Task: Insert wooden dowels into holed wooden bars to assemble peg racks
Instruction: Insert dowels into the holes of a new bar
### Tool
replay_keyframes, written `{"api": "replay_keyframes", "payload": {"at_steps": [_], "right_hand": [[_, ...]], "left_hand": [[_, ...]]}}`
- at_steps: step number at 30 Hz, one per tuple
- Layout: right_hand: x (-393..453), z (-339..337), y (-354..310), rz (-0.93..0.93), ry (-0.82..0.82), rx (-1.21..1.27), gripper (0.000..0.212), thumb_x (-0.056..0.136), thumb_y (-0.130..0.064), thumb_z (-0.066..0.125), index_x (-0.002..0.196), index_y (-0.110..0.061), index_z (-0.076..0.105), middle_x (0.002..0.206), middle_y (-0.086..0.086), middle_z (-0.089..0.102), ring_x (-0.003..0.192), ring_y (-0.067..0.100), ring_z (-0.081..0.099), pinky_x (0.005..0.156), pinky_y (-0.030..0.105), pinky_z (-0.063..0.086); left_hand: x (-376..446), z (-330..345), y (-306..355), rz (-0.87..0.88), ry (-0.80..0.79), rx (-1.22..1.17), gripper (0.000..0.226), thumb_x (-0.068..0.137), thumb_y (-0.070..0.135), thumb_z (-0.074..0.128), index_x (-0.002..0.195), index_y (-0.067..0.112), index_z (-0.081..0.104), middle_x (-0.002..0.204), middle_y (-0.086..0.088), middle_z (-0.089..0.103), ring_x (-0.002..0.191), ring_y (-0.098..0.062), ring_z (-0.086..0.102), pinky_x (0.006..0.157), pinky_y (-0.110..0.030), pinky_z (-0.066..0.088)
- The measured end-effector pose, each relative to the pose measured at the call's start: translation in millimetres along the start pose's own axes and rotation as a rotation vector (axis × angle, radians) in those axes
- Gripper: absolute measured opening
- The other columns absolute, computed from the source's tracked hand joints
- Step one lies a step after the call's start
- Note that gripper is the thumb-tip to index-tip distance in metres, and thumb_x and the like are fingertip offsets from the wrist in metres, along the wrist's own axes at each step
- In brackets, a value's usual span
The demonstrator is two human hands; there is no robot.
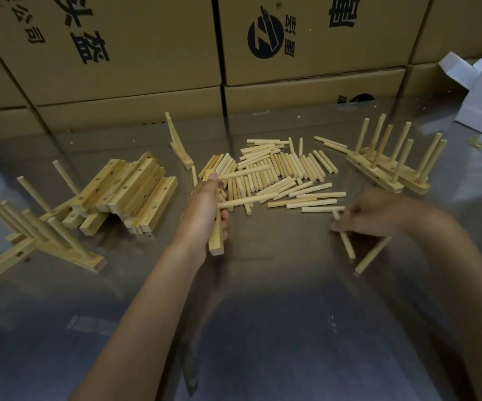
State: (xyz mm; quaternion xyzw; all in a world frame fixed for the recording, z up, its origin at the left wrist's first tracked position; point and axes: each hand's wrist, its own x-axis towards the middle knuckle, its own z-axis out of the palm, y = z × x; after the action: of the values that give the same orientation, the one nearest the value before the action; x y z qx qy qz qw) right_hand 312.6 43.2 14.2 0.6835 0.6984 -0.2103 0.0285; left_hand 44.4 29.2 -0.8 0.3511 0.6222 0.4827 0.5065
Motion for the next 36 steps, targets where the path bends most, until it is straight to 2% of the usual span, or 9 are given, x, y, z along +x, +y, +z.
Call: {"api": "replay_keyframes", "payload": {"at_steps": [3,5,8,11,16,21,26,30,36], "right_hand": [[-10,1,-18,-0.22,0.062,0.463,0.019,0.087,-0.025,0.066,0.073,-0.012,0.068,0.059,0.0,0.065,0.054,0.01,0.055,0.057,0.025,0.045],[-20,2,-36,-0.375,0.059,0.765,0.007,0.089,-0.01,0.064,0.083,-0.007,0.066,0.06,0.006,0.066,0.051,0.013,0.056,0.049,0.025,0.046],[-34,12,-66,-0.609,-0.047,0.939,0.006,0.092,-0.003,0.059,0.087,-0.007,0.06,0.064,0.015,0.066,0.054,0.023,0.058,0.047,0.028,0.046],[-41,29,-89,-0.74,-0.125,0.973,0.003,0.093,-0.006,0.054,0.091,-0.007,0.055,0.07,0.02,0.068,0.058,0.03,0.059,0.049,0.033,0.046],[-43,43,-103,-0.735,-0.05,1.037,0.01,0.097,0.002,0.047,0.093,-0.005,0.053,0.071,0.018,0.069,0.06,0.026,0.059,0.051,0.034,0.046],[-43,48,-103,-0.719,-0.006,0.947,0.02,0.094,0.001,0.052,0.101,-0.005,0.07,0.077,0.01,0.074,0.063,0.018,0.061,0.057,0.033,0.05],[-41,51,-100,-0.721,0.023,0.849,0.014,0.091,-0.014,0.069,0.103,-0.012,0.076,0.078,-0.002,0.076,0.069,0.018,0.066,0.065,0.024,0.053],[-42,61,-105,-0.79,0.162,0.834,0.014,0.091,-0.011,0.069,0.089,-0.001,0.078,0.068,-0.012,0.072,0.084,-0.008,0.065,0.086,0.012,0.044],[-43,69,-109,-0.829,0.181,1.008,0.011,0.091,-0.001,0.065,0.093,0.004,0.075,0.059,0.012,0.069,0.052,0.005,0.061,0.054,0.013,0.046]], "left_hand": [[-3,-1,3,-0.081,-0.058,-0.143,0.041,0.102,0.055,0.04,0.102,0.023,0.065,0.048,0.005,0.046,0.036,-0.009,0.042,0.037,-0.018,0.038],[-4,-4,4,-0.094,-0.079,-0.228,0.04,0.103,0.053,0.041,0.102,0.02,0.065,0.047,0.006,0.044,0.036,-0.009,0.039,0.036,-0.017,0.035],[-5,-6,4,-0.079,-0.093,-0.286,0.039,0.104,0.049,0.04,0.103,0.018,0.064,0.046,0.006,0.043,0.036,-0.008,0.037,0.038,-0.017,0.032],[-6,-5,3,-0.059,-0.108,-0.288,0.039,0.104,0.047,0.04,0.106,0.016,0.063,0.052,0.004,0.045,0.041,-0.009,0.039,0.039,-0.018,0.036],[-3,-2,3,-0.042,-0.115,-0.303,0.039,0.104,0.045,0.043,0.101,0.013,0.065,0.065,0.001,0.051,0.052,-0.009,0.045,0.049,-0.022,0.04],[-6,1,3,-0.076,-0.139,-0.302,0.04,0.102,0.048,0.045,0.103,0.015,0.068,0.066,-0.001,0.063,0.067,-0.017,0.057,0.06,-0.029,0.05],[-6,2,3,-0.075,-0.11,-0.272,0.04,0.101,0.05,0.046,0.097,0.018,0.07,0.065,0.001,0.053,0.052,-0.011,0.045,0.041,-0.021,0.04],[-7,-3,3,-0.05,-0.172,-0.375,0.041,0.102,0.047,0.047,0.104,0.011,0.067,0.058,0.001,0.052,0.041,-0.008,0.037,0.037,-0.018,0.035],[-9,1,1,0.004,-0.237,-0.376,0.041,0.104,0.045,0.043,0.098,0.012,0.066,0.05,0.004,0.052,0.047,-0.01,0.034,0.041,-0.018,0.033]]}}
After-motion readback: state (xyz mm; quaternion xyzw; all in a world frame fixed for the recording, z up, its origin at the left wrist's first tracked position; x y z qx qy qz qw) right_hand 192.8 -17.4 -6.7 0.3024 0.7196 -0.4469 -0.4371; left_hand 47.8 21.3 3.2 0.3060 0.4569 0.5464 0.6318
